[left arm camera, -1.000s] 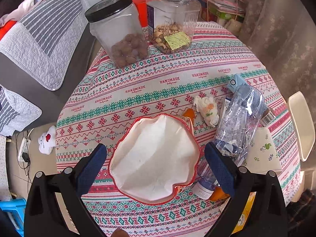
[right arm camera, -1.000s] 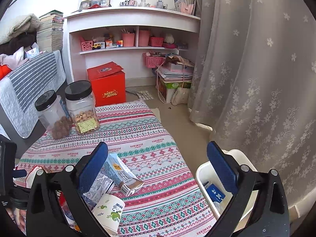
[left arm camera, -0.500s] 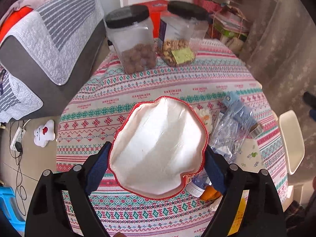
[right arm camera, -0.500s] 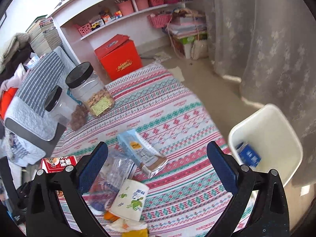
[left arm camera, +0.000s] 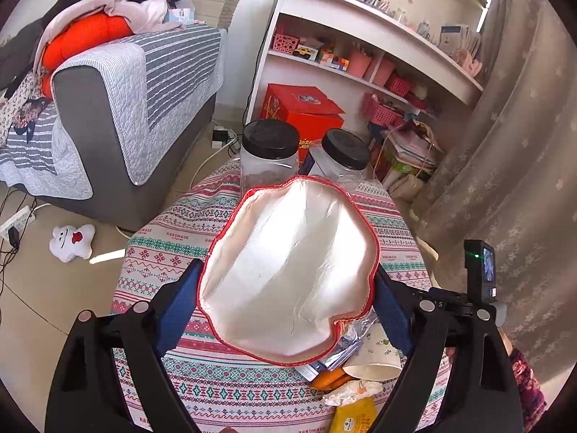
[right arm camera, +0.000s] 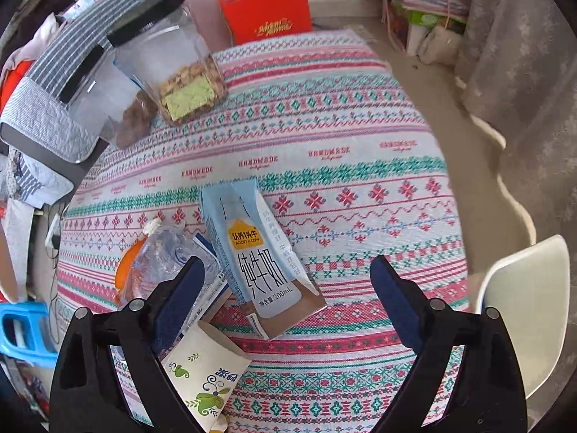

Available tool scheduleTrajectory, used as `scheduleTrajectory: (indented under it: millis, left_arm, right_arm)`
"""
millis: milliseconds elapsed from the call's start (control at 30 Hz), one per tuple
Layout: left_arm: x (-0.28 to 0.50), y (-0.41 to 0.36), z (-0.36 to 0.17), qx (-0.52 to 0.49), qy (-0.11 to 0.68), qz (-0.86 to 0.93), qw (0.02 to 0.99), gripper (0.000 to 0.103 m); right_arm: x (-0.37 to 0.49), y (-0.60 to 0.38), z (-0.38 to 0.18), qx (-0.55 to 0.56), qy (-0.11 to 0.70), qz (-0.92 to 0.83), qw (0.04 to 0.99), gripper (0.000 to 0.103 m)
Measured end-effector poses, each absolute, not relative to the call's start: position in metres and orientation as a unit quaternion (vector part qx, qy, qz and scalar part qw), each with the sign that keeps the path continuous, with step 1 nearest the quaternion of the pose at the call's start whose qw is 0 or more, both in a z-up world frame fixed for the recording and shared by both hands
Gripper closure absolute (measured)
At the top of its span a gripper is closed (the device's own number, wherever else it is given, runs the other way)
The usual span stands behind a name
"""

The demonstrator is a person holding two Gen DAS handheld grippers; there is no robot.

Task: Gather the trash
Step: 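Grasp the milk carton with the right tool while the left tool holds the noodle cup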

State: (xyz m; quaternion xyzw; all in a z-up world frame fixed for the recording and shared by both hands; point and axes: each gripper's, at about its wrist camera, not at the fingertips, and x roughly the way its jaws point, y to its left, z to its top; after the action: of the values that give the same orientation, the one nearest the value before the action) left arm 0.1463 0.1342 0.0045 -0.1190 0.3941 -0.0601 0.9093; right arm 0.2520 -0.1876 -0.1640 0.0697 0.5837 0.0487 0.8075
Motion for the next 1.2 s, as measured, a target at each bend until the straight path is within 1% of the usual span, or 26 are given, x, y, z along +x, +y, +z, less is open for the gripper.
scheduleTrajectory:
  millis: [67,200,367,400,433,467,533,700,1000,1200]
  left_arm:
    - [0.147,0.139,0.002,-0.128,0.397,-0.054,0.907,0.018]
    - [0.147,0.143,0.002,-0.137,0.398,-0.051,0.906,0.018]
    - [0.146,0.140,-0.003,-0.127,0.405,-0.045,0.905,0.018]
    - [0.146,0.141,-0.004,-0.128,0.406,-0.042,0.904,0.018]
    - [0.146,0.142,-0.006,-0.130,0.407,-0.041,0.903,0.018]
    - [0.147,0.143,-0.007,-0.132,0.408,-0.040,0.903,0.018]
    - [0.147,0.144,-0.007,-0.136,0.408,-0.039,0.902,0.018]
    - [0.145,0.145,-0.006,-0.145,0.402,-0.039,0.903,0.018]
    - [0.135,0.137,0.009,-0.157,0.374,-0.040,0.913,0.018]
    - [0.123,0.127,0.021,-0.167,0.336,-0.034,0.927,0.018]
  right_arm:
    - [0.262,-0.192,-0.176,0.091,0.596,0.051,0.796,0.024]
    - [0.276,-0.195,-0.193,0.148,0.615,0.086,0.770,0.023]
    - [0.283,-0.175,-0.208,0.125,0.629,0.094,0.761,0.023]
    - [0.283,-0.172,-0.211,0.124,0.633,0.096,0.758,0.030]
    - [0.282,-0.168,-0.213,0.120,0.633,0.095,0.759,0.033]
    - [0.281,-0.165,-0.212,0.115,0.630,0.093,0.763,0.043]
    - [0.280,-0.159,-0.208,0.113,0.625,0.094,0.767,0.043]
    - [0.269,-0.151,-0.165,0.119,0.572,0.087,0.807,0.044]
    - [0.220,-0.149,-0.052,0.124,0.441,0.082,0.885,0.044]
    - [0.174,-0.152,-0.007,0.110,0.355,0.043,0.927,0.043]
